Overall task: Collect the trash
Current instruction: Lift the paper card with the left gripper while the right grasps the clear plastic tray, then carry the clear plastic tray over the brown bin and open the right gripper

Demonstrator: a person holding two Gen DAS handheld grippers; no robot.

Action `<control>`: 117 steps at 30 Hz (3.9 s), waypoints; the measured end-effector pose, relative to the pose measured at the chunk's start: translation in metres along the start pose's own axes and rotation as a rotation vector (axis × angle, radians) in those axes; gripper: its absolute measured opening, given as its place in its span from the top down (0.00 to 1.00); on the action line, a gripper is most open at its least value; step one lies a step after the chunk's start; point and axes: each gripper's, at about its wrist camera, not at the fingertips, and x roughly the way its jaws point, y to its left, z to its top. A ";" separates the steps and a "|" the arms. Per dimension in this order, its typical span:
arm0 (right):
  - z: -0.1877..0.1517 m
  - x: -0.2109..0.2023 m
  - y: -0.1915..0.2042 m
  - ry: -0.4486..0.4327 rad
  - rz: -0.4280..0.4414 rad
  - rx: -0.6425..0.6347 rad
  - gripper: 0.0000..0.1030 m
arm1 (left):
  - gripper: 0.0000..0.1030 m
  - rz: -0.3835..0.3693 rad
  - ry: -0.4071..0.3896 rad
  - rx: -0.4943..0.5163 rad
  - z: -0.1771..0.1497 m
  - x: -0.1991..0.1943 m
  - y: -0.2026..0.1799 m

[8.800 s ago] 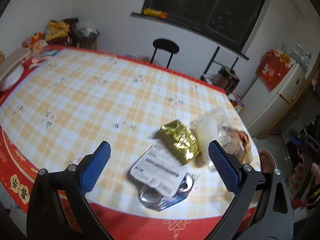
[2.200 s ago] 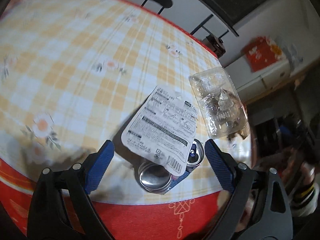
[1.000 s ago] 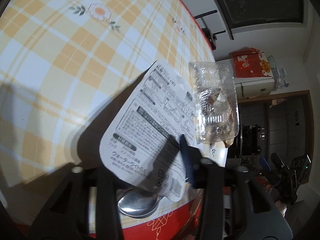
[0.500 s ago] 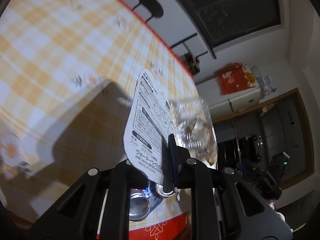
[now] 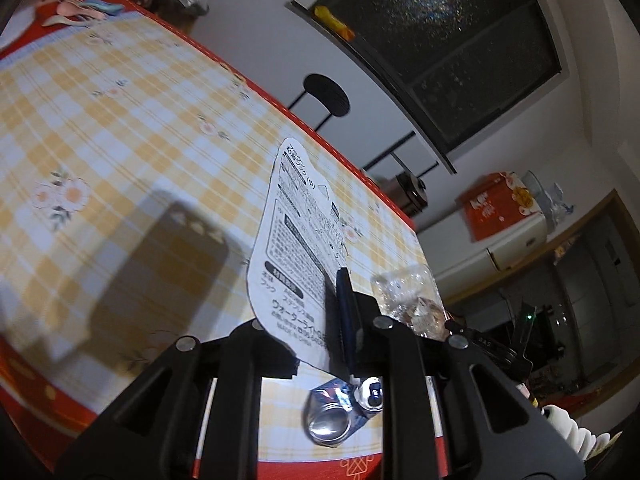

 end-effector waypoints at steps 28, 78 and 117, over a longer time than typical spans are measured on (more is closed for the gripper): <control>0.003 -0.052 0.017 -0.110 0.031 -0.040 0.93 | 0.82 -0.052 -0.032 0.064 0.007 0.002 -0.031; -0.068 -0.175 -0.357 -0.271 -0.199 0.377 0.93 | 0.82 -0.145 0.068 0.255 -0.097 0.109 -0.274; -0.111 -0.233 -0.419 -0.325 -0.206 0.543 0.05 | 0.82 -0.322 0.368 0.543 -0.195 0.226 -0.437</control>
